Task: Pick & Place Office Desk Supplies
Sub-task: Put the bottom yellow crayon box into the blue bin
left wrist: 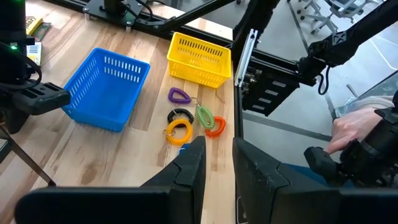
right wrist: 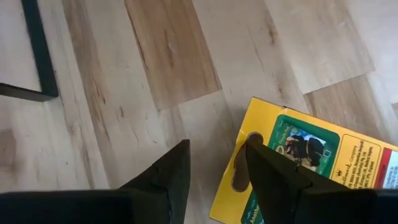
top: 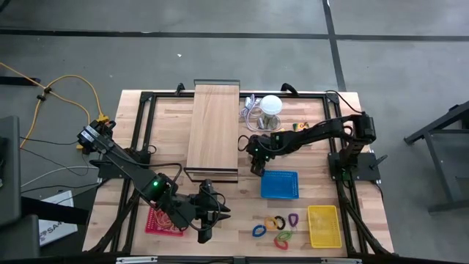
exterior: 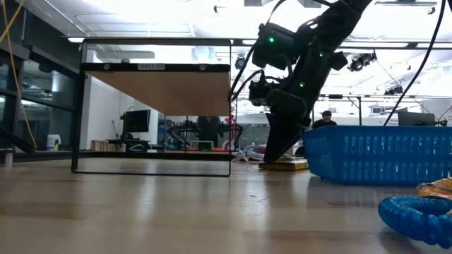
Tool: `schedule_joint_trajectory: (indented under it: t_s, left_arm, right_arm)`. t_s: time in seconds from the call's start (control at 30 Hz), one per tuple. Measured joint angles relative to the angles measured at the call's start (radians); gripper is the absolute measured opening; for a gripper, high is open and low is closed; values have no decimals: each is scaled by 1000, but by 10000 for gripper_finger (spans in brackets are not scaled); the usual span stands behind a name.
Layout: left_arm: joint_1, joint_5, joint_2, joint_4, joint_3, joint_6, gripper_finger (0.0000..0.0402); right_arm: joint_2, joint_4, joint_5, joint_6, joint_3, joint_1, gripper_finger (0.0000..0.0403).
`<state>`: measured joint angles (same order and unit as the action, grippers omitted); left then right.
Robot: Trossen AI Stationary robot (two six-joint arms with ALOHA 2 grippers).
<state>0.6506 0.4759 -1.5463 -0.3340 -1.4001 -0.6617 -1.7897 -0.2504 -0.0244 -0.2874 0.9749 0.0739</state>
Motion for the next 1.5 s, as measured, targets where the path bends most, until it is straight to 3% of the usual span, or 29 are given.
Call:
schedule_joint_trajectory:
  t_s: [0.4,0.8,1.5]
  left_arm:
    - [0,0,0,0,0,0,77]
    - [0,0,0,0,0,0,77]
    - [0,0,0,0,0,0,77]
  right_arm:
    - [0,-14,-2,-4,0,-2,144]
    - [0,-47,82,0,0,-15,144]
    - [21,-62,83,4,0,-13,144]
